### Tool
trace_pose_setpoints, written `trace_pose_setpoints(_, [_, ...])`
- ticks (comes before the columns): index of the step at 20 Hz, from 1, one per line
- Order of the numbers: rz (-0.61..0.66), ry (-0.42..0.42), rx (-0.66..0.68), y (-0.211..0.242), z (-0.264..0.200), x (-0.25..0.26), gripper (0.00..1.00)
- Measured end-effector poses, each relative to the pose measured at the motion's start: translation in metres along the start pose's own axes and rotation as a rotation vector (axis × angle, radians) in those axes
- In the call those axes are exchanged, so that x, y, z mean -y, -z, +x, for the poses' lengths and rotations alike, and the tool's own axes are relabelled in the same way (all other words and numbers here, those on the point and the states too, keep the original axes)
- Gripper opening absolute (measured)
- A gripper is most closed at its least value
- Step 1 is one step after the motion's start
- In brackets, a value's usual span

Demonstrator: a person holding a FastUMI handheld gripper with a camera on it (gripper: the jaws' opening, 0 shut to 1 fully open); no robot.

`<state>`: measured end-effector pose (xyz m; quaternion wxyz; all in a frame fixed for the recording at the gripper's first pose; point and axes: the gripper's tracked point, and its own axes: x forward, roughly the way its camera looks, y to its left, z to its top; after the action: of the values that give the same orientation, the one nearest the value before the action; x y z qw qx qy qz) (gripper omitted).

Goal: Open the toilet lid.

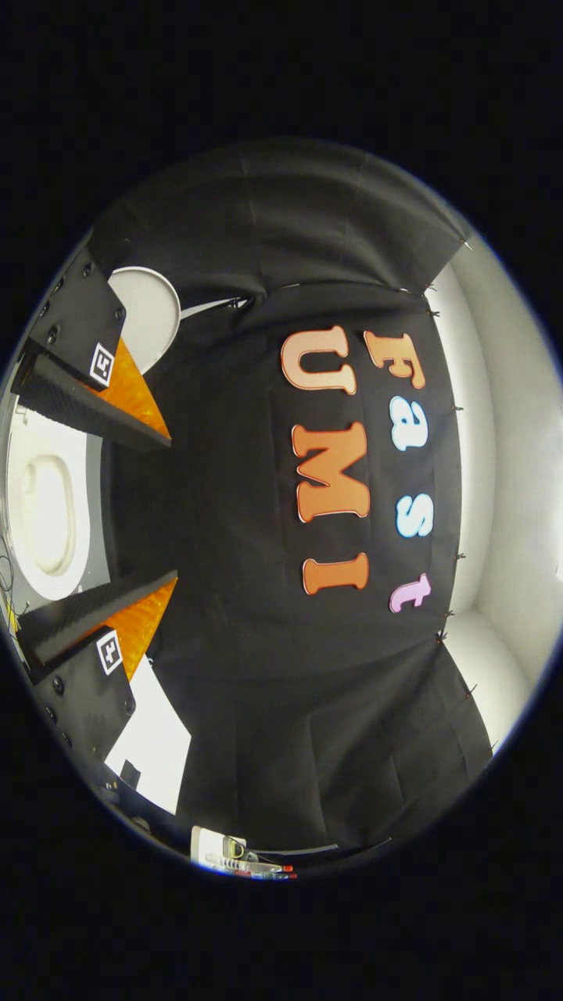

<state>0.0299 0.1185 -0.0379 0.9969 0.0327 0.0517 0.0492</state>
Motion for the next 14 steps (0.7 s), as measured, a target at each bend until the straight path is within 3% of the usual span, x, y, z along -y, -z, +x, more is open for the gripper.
trace_pose_setpoints(6, [0.017,-0.016,0.035,-0.010,-0.006,0.024,0.98])
trace_pose_setpoints(14, [-0.005,-0.085,0.069,-0.016,-0.011,0.007,0.98])
